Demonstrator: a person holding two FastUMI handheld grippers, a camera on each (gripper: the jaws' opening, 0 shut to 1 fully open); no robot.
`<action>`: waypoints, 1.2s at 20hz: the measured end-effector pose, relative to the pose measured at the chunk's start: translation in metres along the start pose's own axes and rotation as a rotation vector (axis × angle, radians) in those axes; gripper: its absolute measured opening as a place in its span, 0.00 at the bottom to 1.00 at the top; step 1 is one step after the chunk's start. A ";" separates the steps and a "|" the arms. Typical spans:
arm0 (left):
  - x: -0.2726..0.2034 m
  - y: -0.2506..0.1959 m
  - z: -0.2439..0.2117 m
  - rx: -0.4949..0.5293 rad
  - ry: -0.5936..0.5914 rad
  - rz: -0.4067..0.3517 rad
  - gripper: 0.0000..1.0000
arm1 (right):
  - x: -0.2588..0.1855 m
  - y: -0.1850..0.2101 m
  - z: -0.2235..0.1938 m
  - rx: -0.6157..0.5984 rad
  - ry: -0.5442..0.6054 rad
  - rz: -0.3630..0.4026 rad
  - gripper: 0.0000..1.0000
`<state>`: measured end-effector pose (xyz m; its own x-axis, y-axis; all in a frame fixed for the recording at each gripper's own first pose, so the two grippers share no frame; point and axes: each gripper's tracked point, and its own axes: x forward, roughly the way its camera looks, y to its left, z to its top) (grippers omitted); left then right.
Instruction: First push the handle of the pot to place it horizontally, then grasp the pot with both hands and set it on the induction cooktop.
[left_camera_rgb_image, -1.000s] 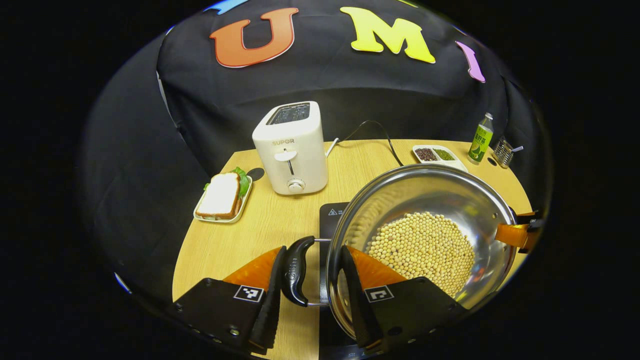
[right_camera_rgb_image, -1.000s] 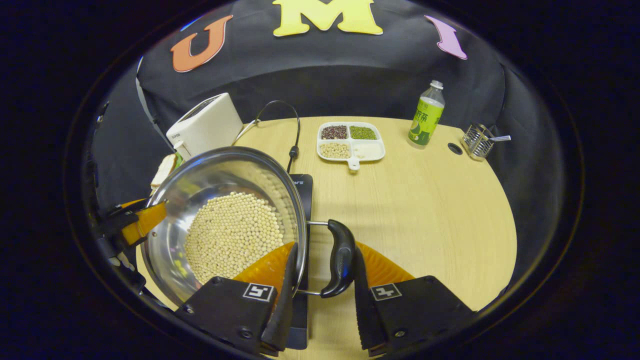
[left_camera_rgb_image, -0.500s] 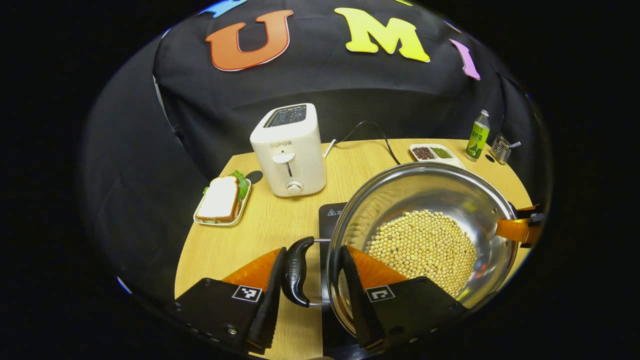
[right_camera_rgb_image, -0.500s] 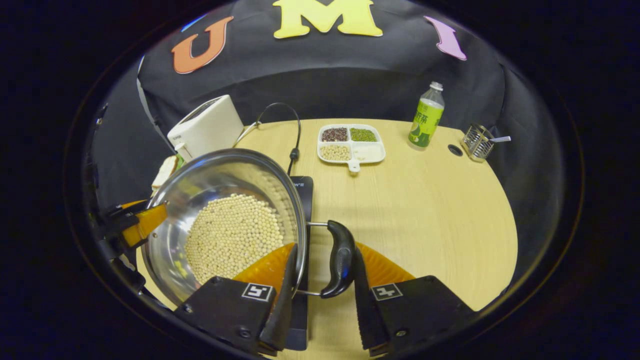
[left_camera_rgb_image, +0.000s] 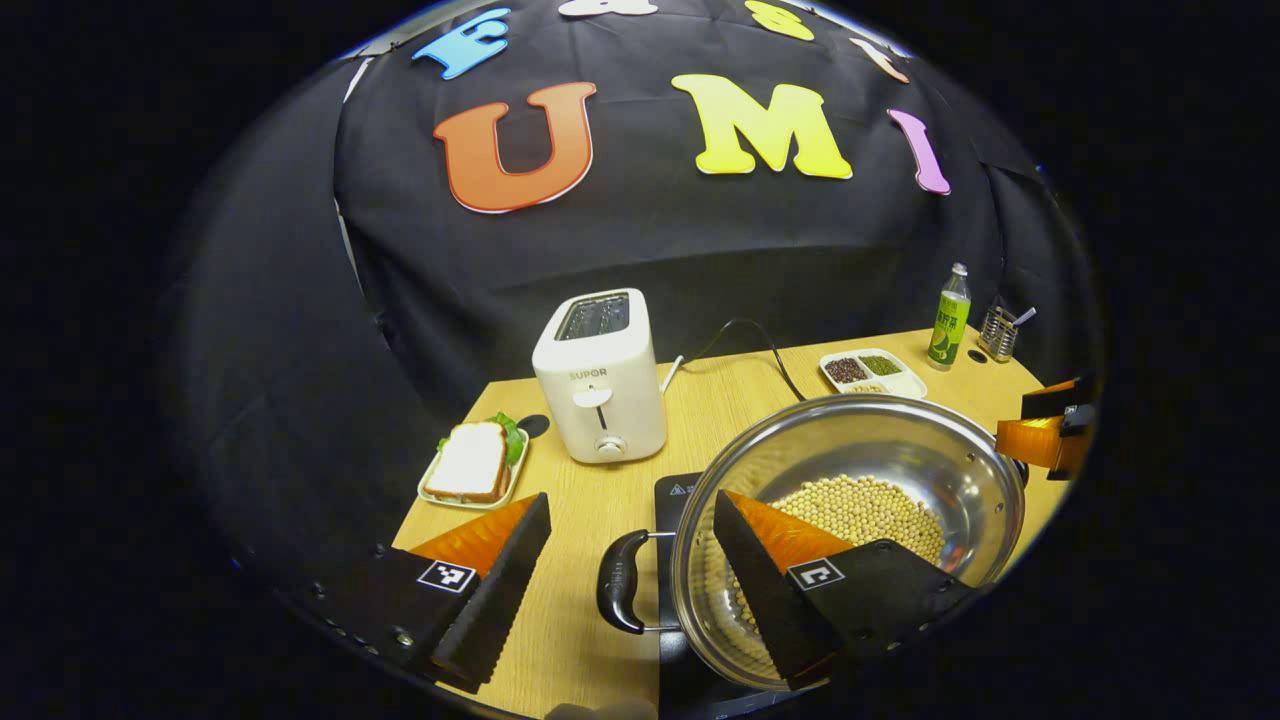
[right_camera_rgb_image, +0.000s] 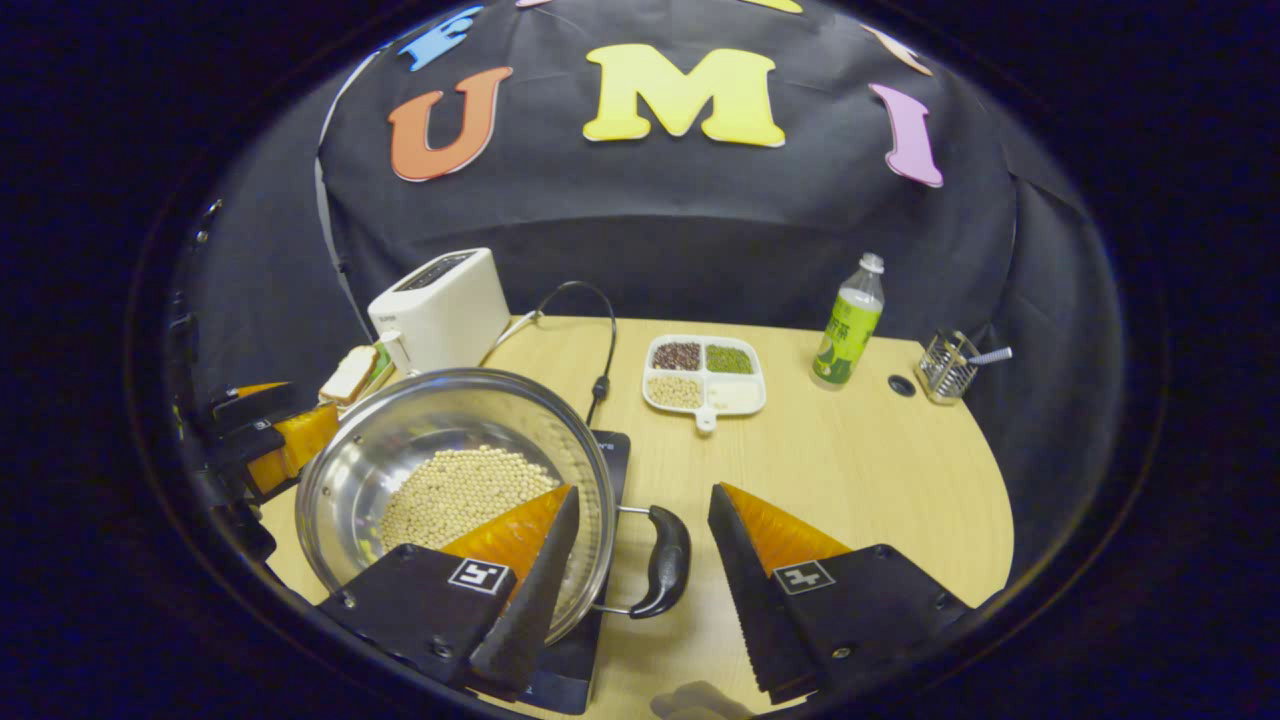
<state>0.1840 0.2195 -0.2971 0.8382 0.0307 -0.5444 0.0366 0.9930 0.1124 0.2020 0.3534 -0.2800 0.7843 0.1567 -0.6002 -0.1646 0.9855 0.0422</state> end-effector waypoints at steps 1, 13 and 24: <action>-0.002 -0.002 0.001 0.001 -0.003 -0.003 0.97 | -0.002 0.002 0.002 -0.008 -0.007 0.007 0.82; -0.042 -0.025 0.031 -0.010 -0.091 0.004 0.97 | -0.038 -0.016 0.016 -0.005 -0.059 0.023 0.82; -0.162 -0.088 0.090 -0.020 -0.268 0.021 0.97 | -0.138 -0.079 0.048 -0.051 -0.255 0.018 0.82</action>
<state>0.0939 0.1172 -0.1434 0.9530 0.0230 -0.3020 0.0090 0.9945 0.1039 0.1357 0.2566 -0.1624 0.9053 0.1916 -0.3792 -0.2046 0.9788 0.0063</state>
